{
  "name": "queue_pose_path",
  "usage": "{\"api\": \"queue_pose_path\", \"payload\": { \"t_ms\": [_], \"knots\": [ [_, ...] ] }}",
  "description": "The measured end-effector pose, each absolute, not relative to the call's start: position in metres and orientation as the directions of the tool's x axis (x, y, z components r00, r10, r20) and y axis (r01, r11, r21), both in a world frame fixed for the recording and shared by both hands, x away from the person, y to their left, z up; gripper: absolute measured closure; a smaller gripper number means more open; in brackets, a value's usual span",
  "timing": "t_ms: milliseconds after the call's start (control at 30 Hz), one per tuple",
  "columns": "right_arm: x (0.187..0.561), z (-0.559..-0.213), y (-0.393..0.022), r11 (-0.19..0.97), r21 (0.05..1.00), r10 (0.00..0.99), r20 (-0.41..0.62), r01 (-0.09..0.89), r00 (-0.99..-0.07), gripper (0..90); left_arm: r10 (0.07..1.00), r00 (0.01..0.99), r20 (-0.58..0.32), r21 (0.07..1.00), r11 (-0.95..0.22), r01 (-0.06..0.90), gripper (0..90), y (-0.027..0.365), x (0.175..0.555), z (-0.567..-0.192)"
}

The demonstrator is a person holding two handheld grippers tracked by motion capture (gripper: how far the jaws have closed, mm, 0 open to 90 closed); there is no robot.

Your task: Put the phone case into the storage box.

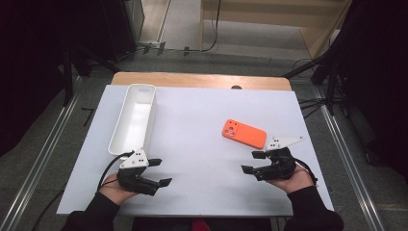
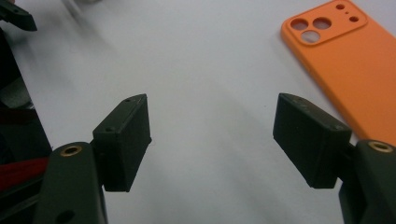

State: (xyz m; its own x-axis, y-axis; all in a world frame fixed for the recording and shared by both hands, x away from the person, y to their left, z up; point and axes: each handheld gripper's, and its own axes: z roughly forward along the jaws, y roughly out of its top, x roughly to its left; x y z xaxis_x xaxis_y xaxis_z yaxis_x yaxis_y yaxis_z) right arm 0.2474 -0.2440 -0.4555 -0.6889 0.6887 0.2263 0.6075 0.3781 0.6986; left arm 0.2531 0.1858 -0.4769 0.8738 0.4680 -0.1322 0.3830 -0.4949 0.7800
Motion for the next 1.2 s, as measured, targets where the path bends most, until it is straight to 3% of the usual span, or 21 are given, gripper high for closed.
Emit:
{"api": "queue_pose_path", "payload": {
  "t_ms": [1200],
  "knots": [
    [0.297,-0.437,-0.256,0.309,0.716,0.754,0.217,0.626,-0.620,26.3,0.466,0.875,-0.130,0.779,-0.498,0.381,22.2,0.186,0.253,-0.477]
  ]
}}
